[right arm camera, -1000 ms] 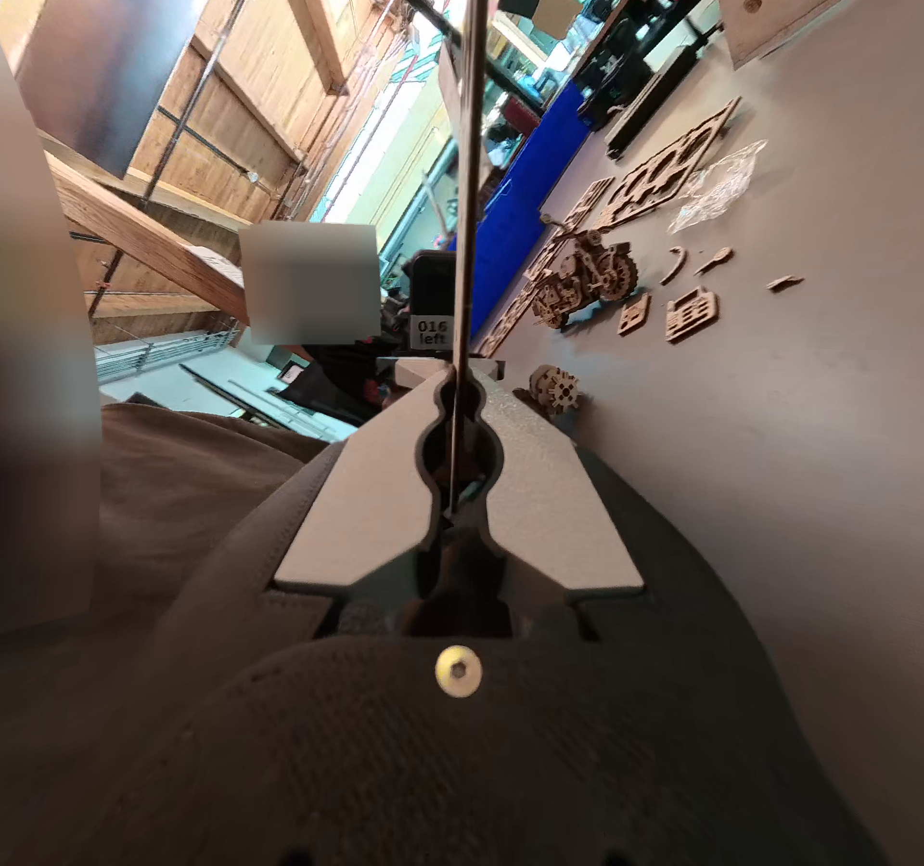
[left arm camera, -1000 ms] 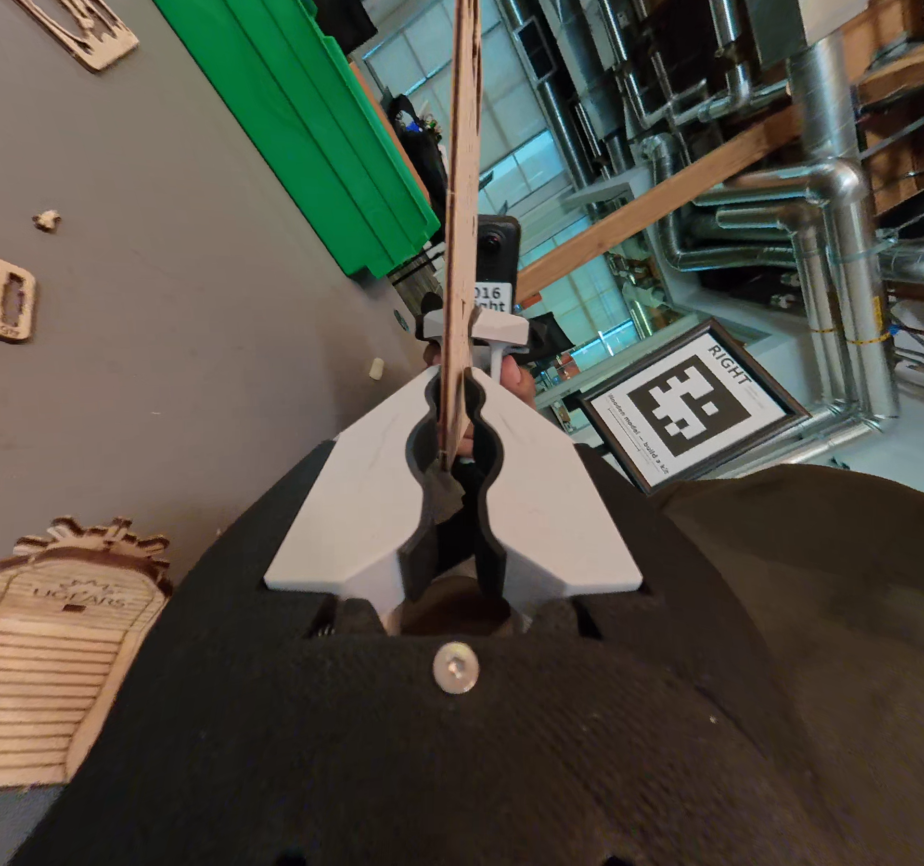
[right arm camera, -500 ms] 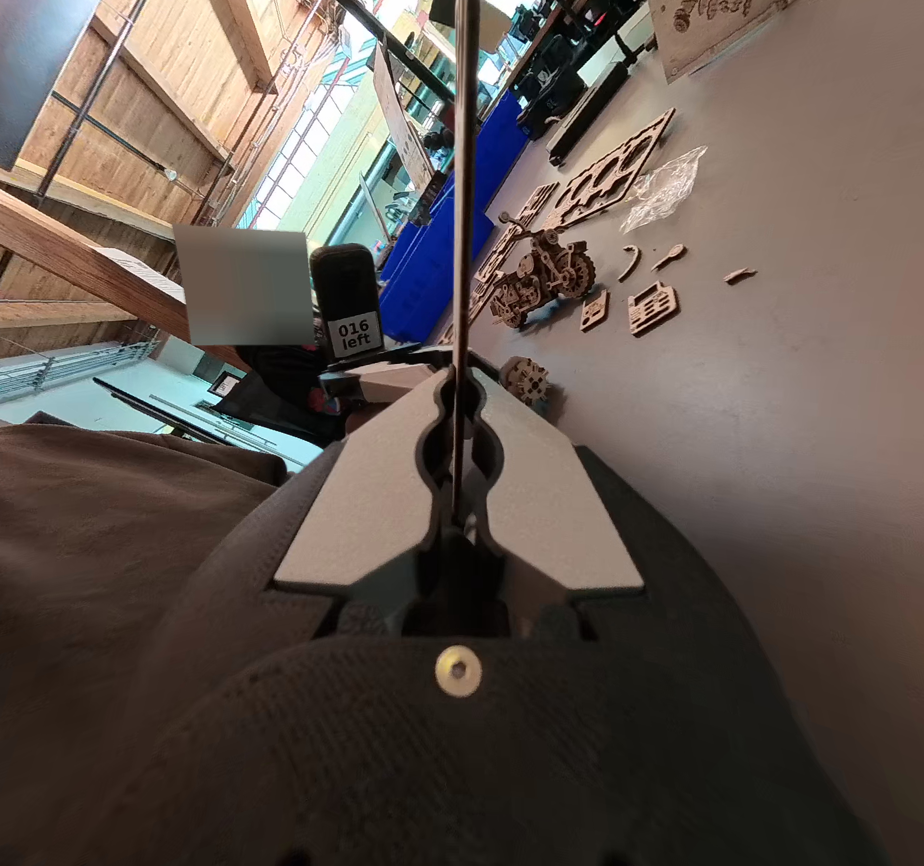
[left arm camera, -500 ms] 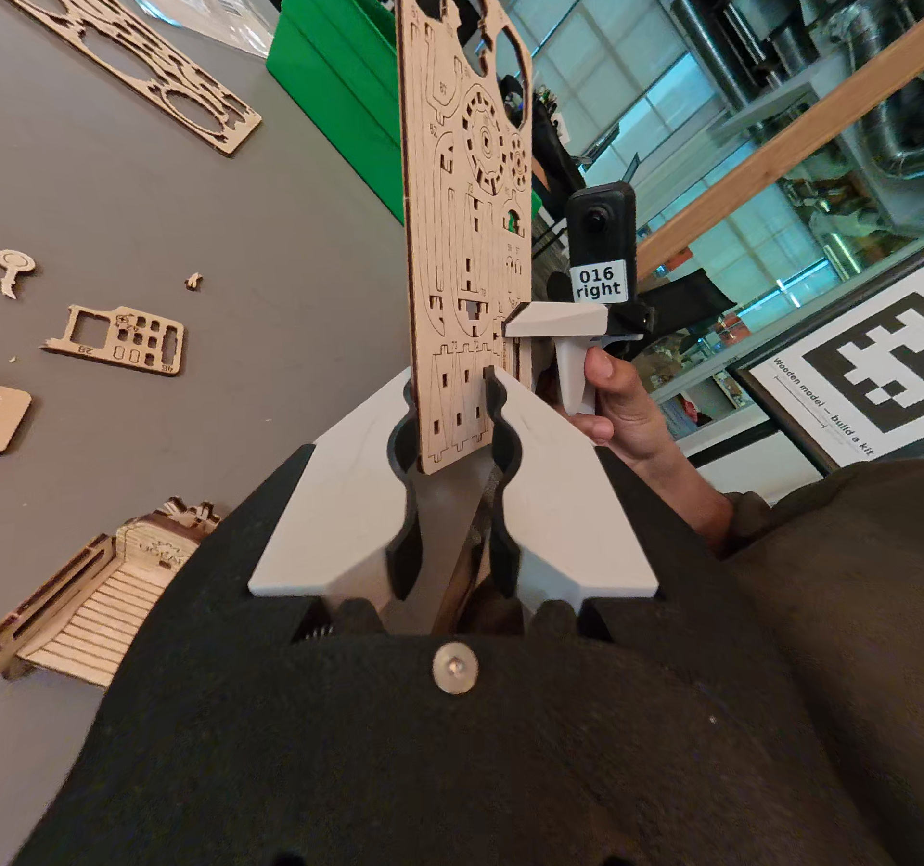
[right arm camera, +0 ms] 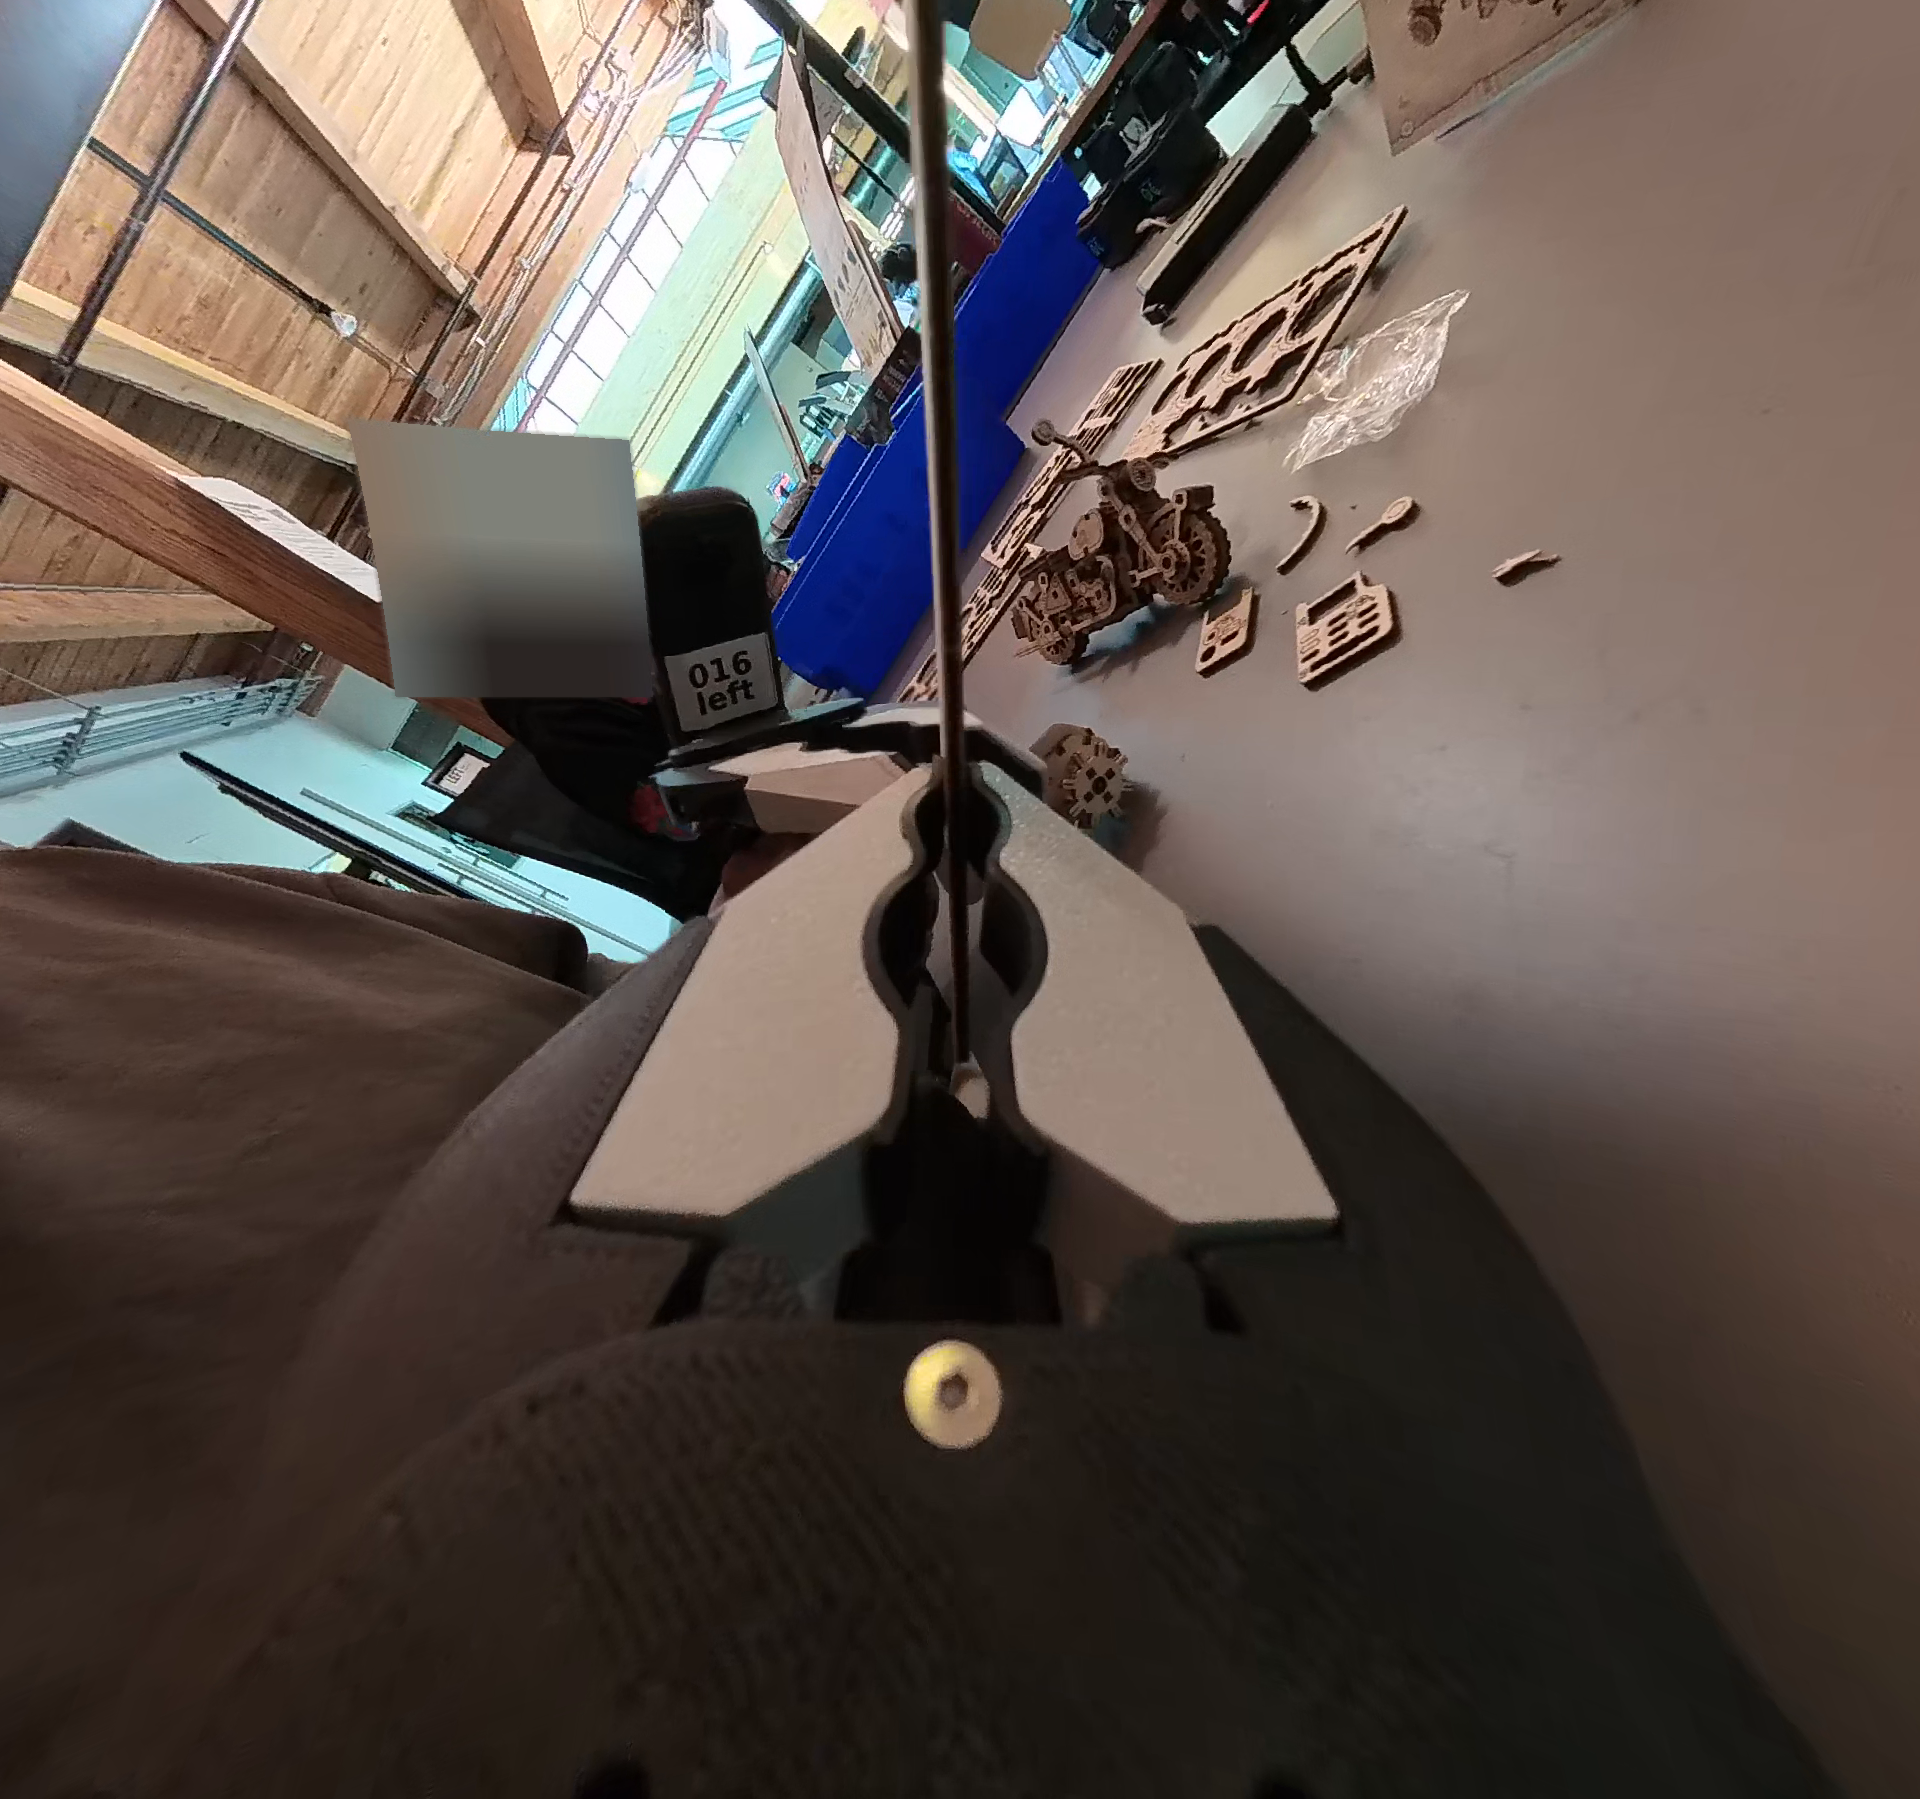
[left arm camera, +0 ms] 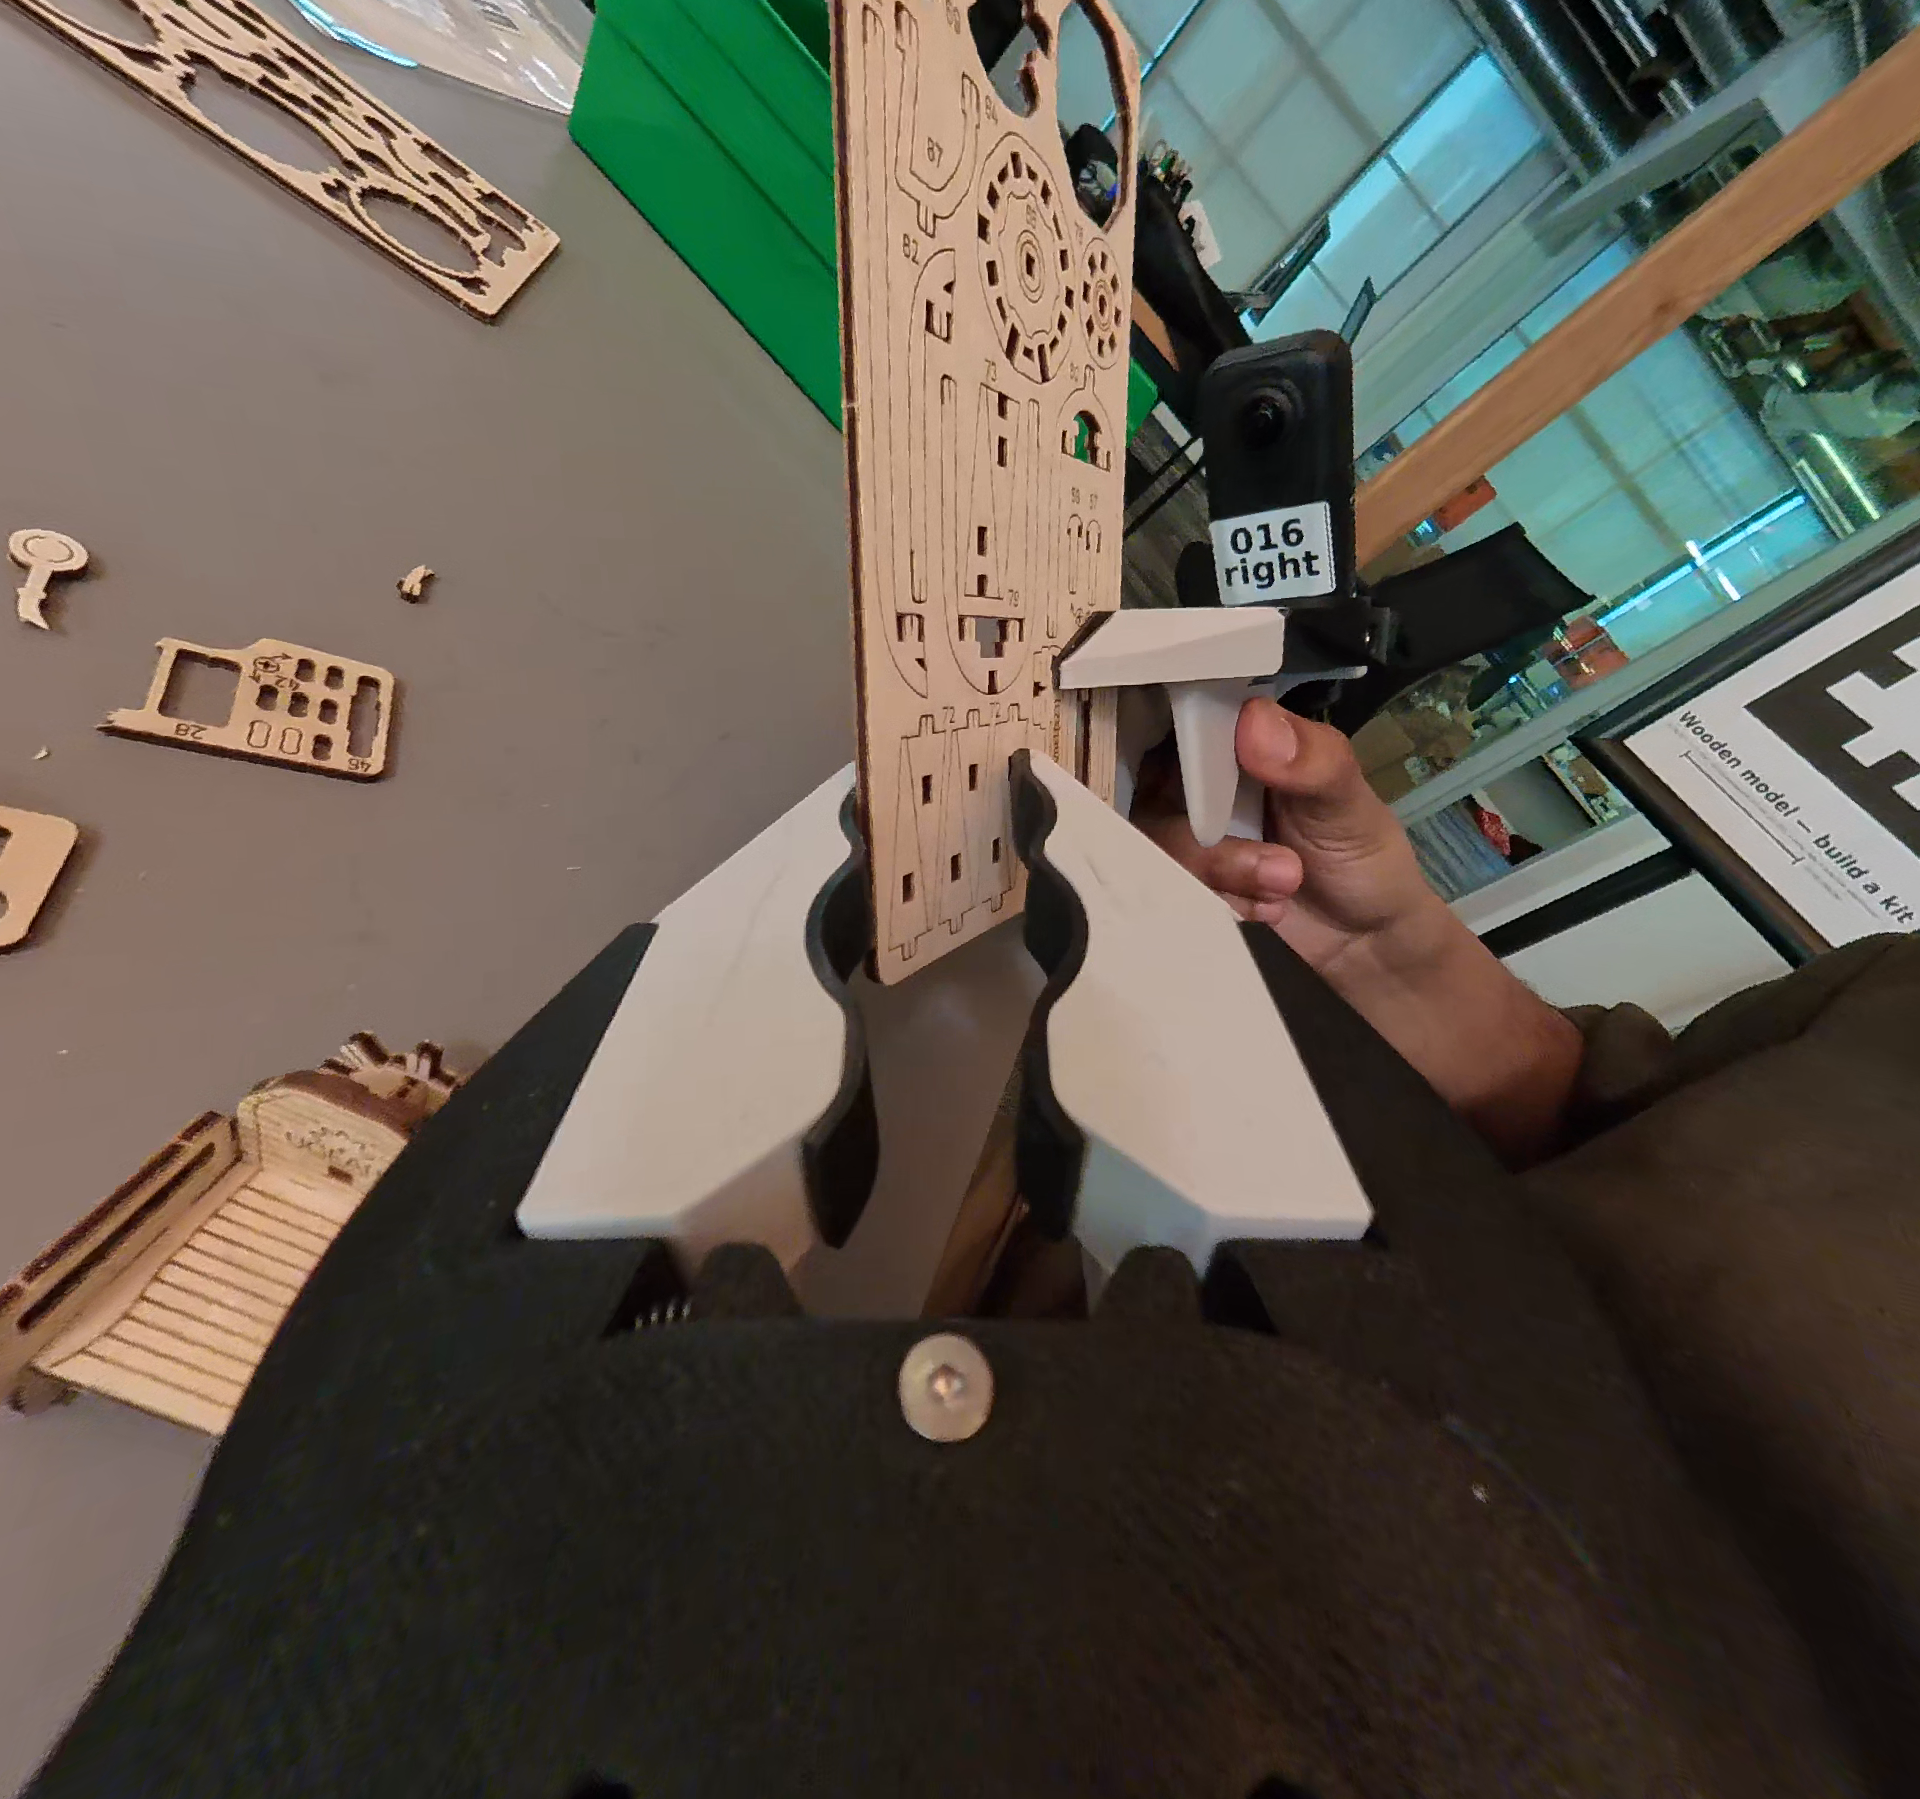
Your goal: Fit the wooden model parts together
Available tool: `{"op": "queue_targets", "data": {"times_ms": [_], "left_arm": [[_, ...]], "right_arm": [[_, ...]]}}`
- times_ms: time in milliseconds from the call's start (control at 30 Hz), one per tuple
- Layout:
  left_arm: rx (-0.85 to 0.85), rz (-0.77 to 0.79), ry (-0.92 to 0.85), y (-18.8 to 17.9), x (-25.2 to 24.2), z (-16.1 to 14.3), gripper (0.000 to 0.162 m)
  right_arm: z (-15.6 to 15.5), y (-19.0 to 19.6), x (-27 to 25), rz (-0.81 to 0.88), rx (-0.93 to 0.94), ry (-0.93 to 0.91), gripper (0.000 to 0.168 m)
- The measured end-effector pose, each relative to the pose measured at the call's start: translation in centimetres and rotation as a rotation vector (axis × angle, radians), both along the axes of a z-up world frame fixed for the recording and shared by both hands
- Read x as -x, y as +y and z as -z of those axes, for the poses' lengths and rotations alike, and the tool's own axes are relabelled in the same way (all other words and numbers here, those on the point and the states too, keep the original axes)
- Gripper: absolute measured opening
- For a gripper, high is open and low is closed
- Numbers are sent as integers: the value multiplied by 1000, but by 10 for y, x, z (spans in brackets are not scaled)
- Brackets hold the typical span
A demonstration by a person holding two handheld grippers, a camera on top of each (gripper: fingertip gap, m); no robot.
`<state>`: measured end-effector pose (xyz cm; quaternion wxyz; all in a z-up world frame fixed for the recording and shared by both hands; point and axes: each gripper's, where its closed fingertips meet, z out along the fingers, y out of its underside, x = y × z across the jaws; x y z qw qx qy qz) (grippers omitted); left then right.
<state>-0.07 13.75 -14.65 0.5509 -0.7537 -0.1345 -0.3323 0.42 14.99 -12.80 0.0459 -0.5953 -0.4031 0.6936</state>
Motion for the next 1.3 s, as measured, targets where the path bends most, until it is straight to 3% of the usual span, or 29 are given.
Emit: {"op": "queue_targets", "data": {"times_ms": [300,1300], "left_arm": [[-35,34,-12,-2,-7,-3,21],[-127,3,112,-6,-14,-16,21]], "right_arm": [[-7,-3,-5,-42,-130,68,1],[-18,-6,-11,-50,-170,123,1]]}}
